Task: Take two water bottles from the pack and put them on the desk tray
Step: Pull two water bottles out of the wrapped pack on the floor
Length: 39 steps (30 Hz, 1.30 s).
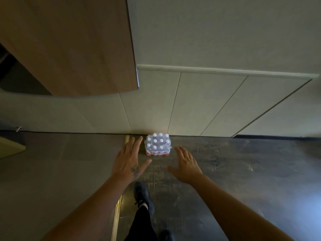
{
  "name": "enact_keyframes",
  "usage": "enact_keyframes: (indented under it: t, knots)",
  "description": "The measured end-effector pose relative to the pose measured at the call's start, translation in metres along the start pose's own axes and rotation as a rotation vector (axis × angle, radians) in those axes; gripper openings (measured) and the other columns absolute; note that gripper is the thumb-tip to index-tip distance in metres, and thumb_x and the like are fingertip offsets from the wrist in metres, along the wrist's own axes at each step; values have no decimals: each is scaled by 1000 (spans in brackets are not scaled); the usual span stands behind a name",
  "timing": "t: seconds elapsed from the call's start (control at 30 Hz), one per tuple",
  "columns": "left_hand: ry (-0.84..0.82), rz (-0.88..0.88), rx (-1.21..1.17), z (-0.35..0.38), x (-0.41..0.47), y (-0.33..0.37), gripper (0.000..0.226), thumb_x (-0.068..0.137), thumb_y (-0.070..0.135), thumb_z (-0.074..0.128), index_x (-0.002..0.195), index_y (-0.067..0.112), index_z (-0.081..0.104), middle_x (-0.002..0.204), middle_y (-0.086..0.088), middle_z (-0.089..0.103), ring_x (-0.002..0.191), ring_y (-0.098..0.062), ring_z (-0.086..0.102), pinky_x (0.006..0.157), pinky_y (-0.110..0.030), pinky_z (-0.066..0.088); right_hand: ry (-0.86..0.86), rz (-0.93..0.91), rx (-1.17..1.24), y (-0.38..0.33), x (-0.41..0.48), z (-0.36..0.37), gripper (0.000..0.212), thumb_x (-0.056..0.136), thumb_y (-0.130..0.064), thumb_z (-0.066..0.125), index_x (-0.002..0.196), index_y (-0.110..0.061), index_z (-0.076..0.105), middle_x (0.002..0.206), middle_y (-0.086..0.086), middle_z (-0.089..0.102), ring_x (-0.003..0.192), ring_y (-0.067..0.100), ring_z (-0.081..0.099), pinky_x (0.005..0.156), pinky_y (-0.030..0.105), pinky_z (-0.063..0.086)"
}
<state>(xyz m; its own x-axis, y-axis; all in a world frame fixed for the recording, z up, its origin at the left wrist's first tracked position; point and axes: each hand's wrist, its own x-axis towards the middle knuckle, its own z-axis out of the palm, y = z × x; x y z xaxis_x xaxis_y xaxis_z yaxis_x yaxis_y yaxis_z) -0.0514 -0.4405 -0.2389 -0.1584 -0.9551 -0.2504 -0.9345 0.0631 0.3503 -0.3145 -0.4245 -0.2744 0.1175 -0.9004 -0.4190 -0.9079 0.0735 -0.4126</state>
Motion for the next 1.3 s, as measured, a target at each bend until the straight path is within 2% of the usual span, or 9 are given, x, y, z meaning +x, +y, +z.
enact_keyframes:
  t: [0.13, 0.23, 0.37, 0.53, 0.73, 0.9, 1.03, 1.2, 1.3]
  knots:
    - [-14, 90, 6, 0, 74, -15, 99, 95, 80, 50, 174, 32, 16, 182, -10, 23, 165, -34, 31, 128, -50, 35, 4, -55, -61, -4, 58, -8, 102, 91, -81, 45, 169, -27, 9, 179, 2, 6, 165, 27, 7, 133, 50, 14]
    - [6, 161, 35, -3, 120, -26, 97, 94, 79, 53, 172, 26, 28, 178, -13, 33, 161, -36, 37, 127, -50, 36, 41, -102, -133, -6, 100, -15, 100, 92, -77, 51, 169, -25, 14, 178, 5, 13, 164, 29, 12, 133, 50, 17]
    - [-49, 204, 52, 4, 179, -42, 95, 96, 74, 61, 171, 22, 34, 178, -15, 33, 163, -37, 35, 129, -51, 34, 17, -135, -133, -8, 163, -16, 96, 95, -72, 56, 168, -21, 20, 177, 8, 18, 163, 29, 17, 132, 52, 20]
    - [-137, 261, 65, 32, 218, -59, 91, 100, 70, 57, 172, 20, 31, 179, -14, 31, 164, -37, 32, 128, -54, 36, -14, -198, -177, 4, 224, -2, 93, 95, -70, 56, 166, -18, 26, 176, 9, 23, 162, 30, 22, 130, 52, 24]
    - [-238, 184, 18, 143, 276, -103, 96, 99, 72, 58, 174, 27, 19, 183, -6, 20, 167, -30, 24, 125, -50, 39, -113, -253, -204, 75, 322, 82, 88, 97, -66, 57, 166, -20, 28, 175, 8, 25, 161, 30, 23, 130, 53, 25]
    - [-277, 130, -8, 255, 336, -131, 99, 97, 69, 64, 174, 26, 18, 183, -5, 17, 168, -29, 20, 122, -53, 43, -123, -264, -175, 139, 406, 176, 84, 100, -65, 54, 166, -19, 29, 174, 7, 28, 160, 30, 26, 130, 50, 25]
    - [-285, 126, -16, 345, 383, -154, 98, 98, 70, 62, 174, 26, 20, 183, -6, 18, 168, -31, 20, 127, -55, 37, -128, -329, -211, 181, 476, 247, 82, 102, -64, 51, 166, -20, 28, 174, 7, 28, 160, 29, 26, 129, 48, 23]
    - [-314, 109, -78, 439, 428, -182, 104, 95, 69, 67, 175, 27, 16, 185, -4, 15, 170, -31, 18, 132, -57, 34, -98, -373, -210, 210, 539, 318, 76, 102, -55, 59, 163, -17, 35, 168, 8, 41, 153, 28, 39, 124, 51, 36]
    - [-286, 59, -187, 468, 447, -194, 110, 93, 61, 77, 174, 29, 11, 183, -4, 20, 167, -31, 24, 129, -58, 38, -102, -368, -241, 218, 560, 352, 67, 103, -53, 57, 161, -24, 39, 164, 4, 47, 149, 28, 46, 120, 51, 42]
